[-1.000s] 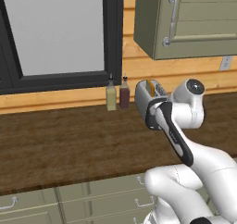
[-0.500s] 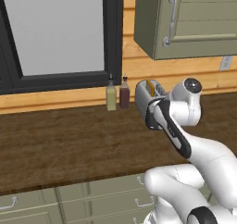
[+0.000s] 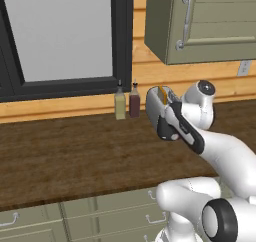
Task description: Start the toaster. Once the lever pops up, take the bread to the plate on the dining counter.
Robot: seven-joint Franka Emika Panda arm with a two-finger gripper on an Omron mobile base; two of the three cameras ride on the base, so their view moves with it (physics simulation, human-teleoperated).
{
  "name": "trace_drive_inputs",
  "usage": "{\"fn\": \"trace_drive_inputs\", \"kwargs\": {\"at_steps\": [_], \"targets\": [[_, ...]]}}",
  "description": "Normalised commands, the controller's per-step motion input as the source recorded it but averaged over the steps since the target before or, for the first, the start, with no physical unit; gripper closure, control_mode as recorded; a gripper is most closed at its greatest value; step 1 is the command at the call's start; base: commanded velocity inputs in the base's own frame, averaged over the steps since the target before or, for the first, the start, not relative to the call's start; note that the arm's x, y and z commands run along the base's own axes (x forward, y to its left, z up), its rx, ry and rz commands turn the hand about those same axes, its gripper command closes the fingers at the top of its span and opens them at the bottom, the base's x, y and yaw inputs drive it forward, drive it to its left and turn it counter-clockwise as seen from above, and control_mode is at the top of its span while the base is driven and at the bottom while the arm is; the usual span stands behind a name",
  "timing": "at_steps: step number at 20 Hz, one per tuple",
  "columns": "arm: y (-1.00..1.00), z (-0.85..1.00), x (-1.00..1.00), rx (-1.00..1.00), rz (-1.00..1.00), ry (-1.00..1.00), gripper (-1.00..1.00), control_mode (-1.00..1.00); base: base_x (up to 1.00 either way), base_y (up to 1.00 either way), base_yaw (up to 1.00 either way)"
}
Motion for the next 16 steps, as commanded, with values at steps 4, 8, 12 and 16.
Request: {"fn": "trace_drive_inputs", "kwargs": {"at_steps": [4, 8, 12, 16], "targets": [[0.00, -0.23, 0.12, 0.01, 0.00, 0.04, -1.00, -1.00, 0.00, 0.00, 0.00], [0.00, -0.29, 0.03, 0.00, 0.00, 0.01, -1.00, -1.00, 0.00, 0.00, 0.00], [-0.06, -0.27, 0.00, 0.00, 0.00, 0.00, -1.00, -1.00, 0.00, 0.00, 0.00], [-0.09, -0.16, 0.03, 0.00, 0.00, 0.00, -1.00, -1.00, 0.00, 0.00, 0.00]]}}
